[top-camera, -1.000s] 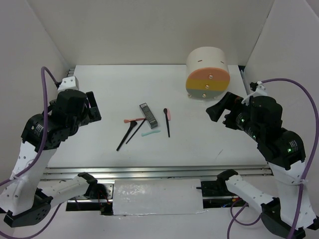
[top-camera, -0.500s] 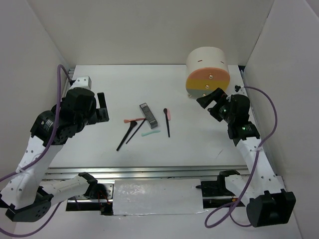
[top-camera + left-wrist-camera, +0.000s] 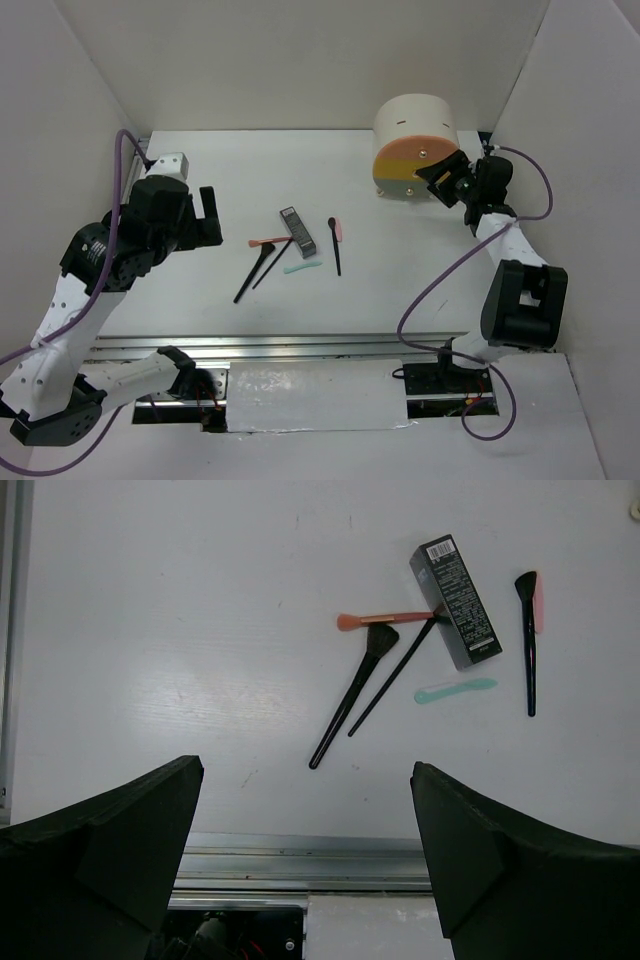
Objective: Organize the makeup
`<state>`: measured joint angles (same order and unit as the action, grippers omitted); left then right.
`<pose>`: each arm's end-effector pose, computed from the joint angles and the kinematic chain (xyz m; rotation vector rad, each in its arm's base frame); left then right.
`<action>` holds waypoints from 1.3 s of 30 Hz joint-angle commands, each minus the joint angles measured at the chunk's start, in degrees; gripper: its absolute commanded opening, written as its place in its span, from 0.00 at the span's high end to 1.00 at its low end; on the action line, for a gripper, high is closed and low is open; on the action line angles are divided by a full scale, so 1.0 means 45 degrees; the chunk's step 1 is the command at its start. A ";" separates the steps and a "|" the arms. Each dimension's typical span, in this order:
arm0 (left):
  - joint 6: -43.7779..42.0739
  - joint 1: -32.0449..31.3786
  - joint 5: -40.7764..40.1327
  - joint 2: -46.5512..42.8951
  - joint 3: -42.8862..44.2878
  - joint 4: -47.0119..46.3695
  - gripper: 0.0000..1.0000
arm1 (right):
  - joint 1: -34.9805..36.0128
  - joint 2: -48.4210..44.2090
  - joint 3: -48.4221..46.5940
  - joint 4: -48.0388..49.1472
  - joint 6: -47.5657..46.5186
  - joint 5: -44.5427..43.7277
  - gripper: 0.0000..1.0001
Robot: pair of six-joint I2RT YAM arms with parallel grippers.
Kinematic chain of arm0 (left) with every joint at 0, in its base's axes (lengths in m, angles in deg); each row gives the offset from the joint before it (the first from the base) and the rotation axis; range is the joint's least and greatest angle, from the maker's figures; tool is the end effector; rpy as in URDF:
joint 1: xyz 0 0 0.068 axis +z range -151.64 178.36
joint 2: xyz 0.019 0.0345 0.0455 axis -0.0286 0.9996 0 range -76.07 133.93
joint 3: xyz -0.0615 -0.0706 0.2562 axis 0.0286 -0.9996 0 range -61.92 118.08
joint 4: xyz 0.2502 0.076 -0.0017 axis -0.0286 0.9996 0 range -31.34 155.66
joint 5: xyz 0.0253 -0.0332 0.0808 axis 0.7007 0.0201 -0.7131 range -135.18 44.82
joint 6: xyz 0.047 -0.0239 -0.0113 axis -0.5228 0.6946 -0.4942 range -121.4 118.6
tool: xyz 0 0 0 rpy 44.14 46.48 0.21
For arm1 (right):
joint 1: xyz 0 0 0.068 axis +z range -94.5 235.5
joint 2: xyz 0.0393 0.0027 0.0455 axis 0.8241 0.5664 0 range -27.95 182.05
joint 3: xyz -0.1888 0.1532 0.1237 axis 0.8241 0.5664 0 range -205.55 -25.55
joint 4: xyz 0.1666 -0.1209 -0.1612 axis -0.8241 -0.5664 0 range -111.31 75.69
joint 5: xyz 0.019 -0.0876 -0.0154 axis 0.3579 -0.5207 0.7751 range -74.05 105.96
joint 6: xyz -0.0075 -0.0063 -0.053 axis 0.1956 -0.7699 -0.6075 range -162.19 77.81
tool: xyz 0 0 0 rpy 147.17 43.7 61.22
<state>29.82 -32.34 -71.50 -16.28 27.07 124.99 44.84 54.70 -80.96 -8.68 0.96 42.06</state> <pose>0.1425 -0.0662 0.4497 -0.2574 2.1293 -0.1176 0.3273 -0.0457 0.2775 0.6151 1.8987 0.8137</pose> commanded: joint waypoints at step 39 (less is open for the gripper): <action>-0.0376 -0.0053 -0.0166 0.0171 0.0420 -0.0169 0.01 | -0.0229 0.3881 -0.4600 0.0956 -0.0858 0.1932 0.73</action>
<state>28.71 -32.34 -71.90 -14.69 27.62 125.05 44.47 73.00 -99.59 -5.12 0.33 49.69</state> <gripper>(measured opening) 0.994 0.339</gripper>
